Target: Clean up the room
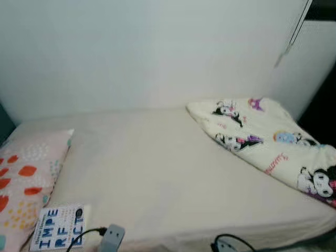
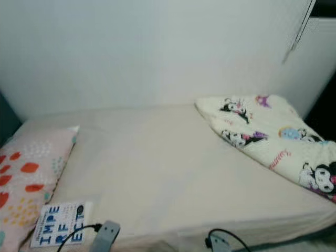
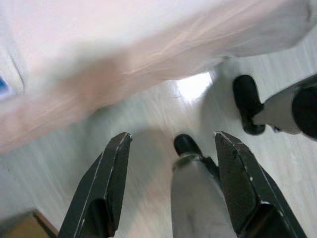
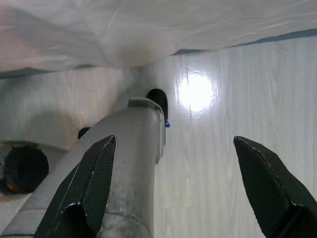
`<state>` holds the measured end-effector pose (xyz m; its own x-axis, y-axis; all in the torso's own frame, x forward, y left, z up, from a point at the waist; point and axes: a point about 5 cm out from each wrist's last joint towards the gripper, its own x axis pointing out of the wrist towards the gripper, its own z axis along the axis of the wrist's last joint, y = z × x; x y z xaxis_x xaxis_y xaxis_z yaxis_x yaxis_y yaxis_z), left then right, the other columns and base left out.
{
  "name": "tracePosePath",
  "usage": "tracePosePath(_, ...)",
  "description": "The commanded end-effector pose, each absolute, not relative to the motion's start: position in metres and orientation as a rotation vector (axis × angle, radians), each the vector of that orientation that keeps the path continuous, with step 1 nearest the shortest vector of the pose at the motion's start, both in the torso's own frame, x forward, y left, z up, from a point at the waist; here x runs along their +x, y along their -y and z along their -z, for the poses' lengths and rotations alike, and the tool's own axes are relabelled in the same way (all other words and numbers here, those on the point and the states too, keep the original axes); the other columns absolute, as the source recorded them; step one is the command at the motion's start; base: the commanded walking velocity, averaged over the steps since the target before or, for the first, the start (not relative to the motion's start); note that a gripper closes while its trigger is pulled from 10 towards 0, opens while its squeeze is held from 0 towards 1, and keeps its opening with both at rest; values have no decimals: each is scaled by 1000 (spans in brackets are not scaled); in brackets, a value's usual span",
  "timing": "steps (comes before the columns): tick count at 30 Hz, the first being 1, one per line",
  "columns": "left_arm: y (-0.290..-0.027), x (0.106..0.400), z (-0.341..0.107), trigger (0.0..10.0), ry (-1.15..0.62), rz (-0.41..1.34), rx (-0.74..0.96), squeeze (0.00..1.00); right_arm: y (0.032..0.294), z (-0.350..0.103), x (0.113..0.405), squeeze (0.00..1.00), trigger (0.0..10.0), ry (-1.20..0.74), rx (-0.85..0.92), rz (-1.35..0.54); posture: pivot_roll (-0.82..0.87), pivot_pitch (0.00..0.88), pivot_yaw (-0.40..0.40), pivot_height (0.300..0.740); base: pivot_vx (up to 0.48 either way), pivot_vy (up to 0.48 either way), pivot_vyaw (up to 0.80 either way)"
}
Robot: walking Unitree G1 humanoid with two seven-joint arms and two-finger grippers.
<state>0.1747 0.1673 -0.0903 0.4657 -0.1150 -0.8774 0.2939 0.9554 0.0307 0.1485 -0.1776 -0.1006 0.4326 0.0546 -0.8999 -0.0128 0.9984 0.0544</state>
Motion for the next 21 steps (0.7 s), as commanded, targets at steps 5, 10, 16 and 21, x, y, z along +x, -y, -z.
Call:
tracePosePath(5, -173, 162, 96, 10000, -1110, 245, 208, 0, 177, 101, 147, 0, 10000, -1128, 48, -38, -8, 0, -12, 722, 0, -480, 0)
tracePosePath(10, -174, 161, 96, 10000, -1114, 244, 209, 0, 175, 102, 146, 0, 10000, -1132, 47, -40, -7, 0, -11, 722, 0, -96, 0)
tracePosePath(16, -173, 160, 96, 10000, -1117, 249, 210, 0, 175, 102, 144, 0, 10000, -1134, 42, -39, -10, 0, -12, 722, 0, -400, 0)
tracePosePath(21, -173, 160, 96, 10000, -1118, 252, 214, 0, 176, 102, 145, 0, 10000, -1133, 39, -36, -12, 0, -12, 722, 0, -288, 0)
